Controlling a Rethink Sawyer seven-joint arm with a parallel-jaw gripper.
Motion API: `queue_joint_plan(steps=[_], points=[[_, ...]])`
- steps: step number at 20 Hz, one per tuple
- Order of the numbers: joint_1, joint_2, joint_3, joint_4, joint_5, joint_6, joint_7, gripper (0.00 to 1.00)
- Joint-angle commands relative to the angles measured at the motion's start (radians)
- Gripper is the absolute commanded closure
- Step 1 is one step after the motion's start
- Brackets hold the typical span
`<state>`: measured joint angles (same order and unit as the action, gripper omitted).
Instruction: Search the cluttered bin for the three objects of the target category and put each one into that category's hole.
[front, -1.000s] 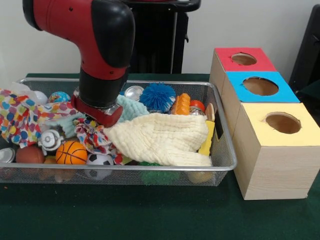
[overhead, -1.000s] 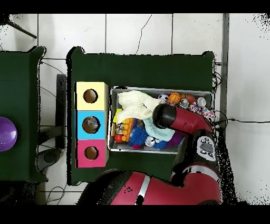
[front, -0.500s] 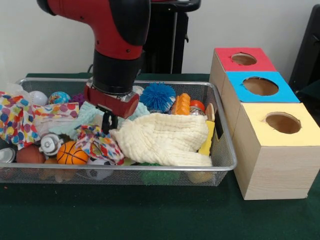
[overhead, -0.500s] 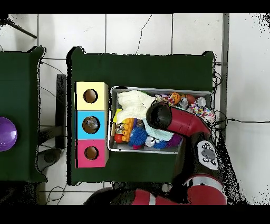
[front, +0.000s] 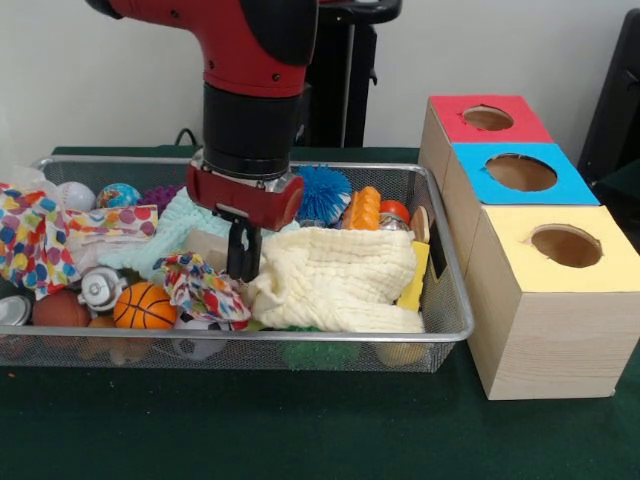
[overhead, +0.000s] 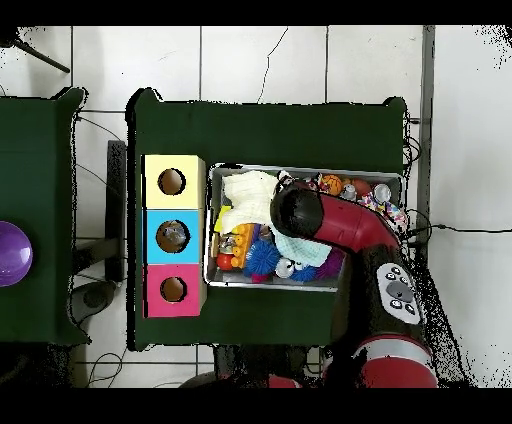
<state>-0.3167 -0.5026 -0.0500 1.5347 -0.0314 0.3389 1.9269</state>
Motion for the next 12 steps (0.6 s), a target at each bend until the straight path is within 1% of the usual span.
queue_joint_plan(steps=[1,2,3,4,6,8,10,12], points=[[0.031,0.036,0.061,0.019,-0.035,0.022,0.059,1.0],[0.041,0.043,0.046,0.009,-0.037,0.043,0.061,1.0],[0.058,0.052,0.014,-0.011,-0.045,0.098,0.053,1.0],[0.065,0.057,0.0,-0.022,-0.05,0.139,0.042,1.0],[0.076,0.07,-0.018,-0.048,-0.056,0.181,0.03,1.0],[0.094,0.069,-0.048,-0.06,-0.031,0.261,0.062,1.0],[0.096,0.066,-0.052,-0.06,-0.018,0.296,0.072,1.0],[0.094,0.067,-0.052,-0.067,-0.026,0.299,0.061,1.0]])
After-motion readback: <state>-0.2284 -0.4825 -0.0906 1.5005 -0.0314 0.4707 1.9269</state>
